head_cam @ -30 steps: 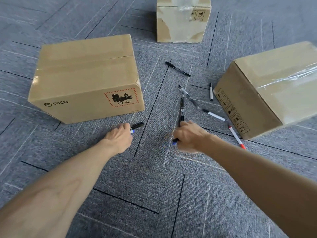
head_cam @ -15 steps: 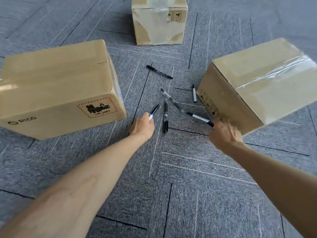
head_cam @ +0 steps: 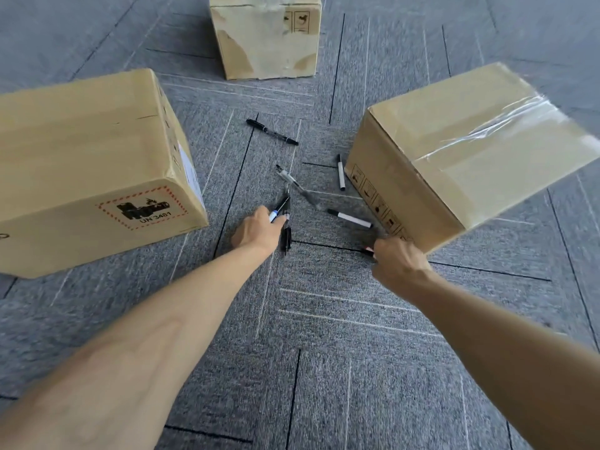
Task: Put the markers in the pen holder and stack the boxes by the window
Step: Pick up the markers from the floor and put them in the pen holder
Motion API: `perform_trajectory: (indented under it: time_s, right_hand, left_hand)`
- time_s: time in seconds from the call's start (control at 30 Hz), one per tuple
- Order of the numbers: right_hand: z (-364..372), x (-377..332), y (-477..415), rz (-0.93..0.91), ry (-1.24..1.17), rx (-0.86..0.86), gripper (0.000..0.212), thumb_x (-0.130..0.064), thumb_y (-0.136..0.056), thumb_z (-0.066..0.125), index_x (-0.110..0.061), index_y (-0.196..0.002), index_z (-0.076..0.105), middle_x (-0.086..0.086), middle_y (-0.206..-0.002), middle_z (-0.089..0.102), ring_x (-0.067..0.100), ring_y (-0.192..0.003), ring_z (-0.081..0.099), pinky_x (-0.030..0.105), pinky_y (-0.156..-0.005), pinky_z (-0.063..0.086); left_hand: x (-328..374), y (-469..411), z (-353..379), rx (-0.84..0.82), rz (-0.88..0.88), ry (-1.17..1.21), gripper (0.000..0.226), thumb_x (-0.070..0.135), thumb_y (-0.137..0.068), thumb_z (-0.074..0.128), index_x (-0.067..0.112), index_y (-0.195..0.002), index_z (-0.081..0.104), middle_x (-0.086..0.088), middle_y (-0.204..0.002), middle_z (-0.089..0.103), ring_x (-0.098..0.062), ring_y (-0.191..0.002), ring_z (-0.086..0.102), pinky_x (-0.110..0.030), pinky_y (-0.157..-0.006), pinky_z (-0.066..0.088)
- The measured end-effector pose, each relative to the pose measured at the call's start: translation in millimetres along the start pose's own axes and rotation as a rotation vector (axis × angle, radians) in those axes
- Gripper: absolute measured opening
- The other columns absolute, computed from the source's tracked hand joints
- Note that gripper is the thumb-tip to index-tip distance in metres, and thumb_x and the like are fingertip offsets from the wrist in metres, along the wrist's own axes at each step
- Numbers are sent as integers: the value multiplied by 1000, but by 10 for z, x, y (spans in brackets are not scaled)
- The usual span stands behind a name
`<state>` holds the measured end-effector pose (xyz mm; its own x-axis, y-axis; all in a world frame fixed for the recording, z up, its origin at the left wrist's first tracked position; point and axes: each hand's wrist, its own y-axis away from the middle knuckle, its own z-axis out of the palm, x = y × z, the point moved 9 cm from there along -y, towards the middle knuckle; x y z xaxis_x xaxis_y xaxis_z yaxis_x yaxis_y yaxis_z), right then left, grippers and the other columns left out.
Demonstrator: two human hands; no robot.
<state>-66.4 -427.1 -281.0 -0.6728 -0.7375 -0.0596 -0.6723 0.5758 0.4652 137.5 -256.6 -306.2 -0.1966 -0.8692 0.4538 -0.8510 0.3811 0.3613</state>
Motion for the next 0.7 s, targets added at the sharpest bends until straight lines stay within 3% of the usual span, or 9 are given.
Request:
perform_trajectory:
  time_s: [0.13,0.23,0.3,0.4,0.47,0.57,0.63,0.7]
  right_hand:
    - [-125,-179,-76,-121,-34,52,23,-9,-103,35,-3,-117,53,9,-89,61,18,-64,58,27,-51,47]
    - [-333,-250,-157,-170,16,137,29,-23,-109,29,-5,-119,49,6,-78,59,17,-55,53,29,-45,45]
    - [-418,-283,-217,-186,51,157,28,-21,-109,27,-6,-119,49,5,-73,58,17,-53,53,30,-46,50]
    - [-427,-419,-362,-242,-14,99,27,-14,-108,27,-6,-121,50,3,-70,51,21,-57,52,29,-47,45]
    - [-423,-489,-443,-261,-47,109,27,-8,-106,31,-5,-125,51,1,-69,45,22,-64,50,34,-53,45]
    - [-384,-558,-498,-250,-67,131,30,2,-102,38,-4,-128,50,14,-98,58,23,-70,58,34,-61,57]
    - [-362,-604,-528,-231,-59,138,32,0,-99,44,-6,-129,51,18,-119,55,24,-76,62,35,-65,60]
    - [-369,-675,-559,-217,-42,144,34,-2,-98,47,-7,-131,51,18,-125,50,24,-76,63,33,-62,60]
  left_hand:
    - [135,-36,-80,43,32,-63,38,46,-99,48,12,-113,52,0,-73,53,-13,-52,44,-24,-47,33]
    - [286,-21,-89,58,96,-199,38,48,-98,51,12,-110,52,-2,-81,60,-12,-51,47,-23,-45,35]
    - [364,-16,-79,59,120,-268,39,49,-97,50,12,-110,52,-2,-81,60,-13,-53,48,-23,-45,33]
    - [423,-9,-96,56,95,-343,40,50,-98,48,12,-110,52,-1,-78,56,-11,-55,44,-25,-46,28]
    - [444,-7,-81,33,74,-357,40,48,-99,47,10,-112,53,-1,-75,53,-14,-58,48,-26,-50,33]
    - [429,-18,-52,14,53,-312,34,40,-101,48,9,-115,53,-4,-83,58,-19,-65,56,-27,-52,40]
    - [412,-32,-34,-12,49,-281,32,39,-100,50,10,-112,55,-3,-81,58,-18,-61,54,-26,-48,38]
    - [389,-42,-16,-37,47,-262,31,42,-99,50,12,-104,54,-1,-74,54,-15,-55,50,-25,-46,38]
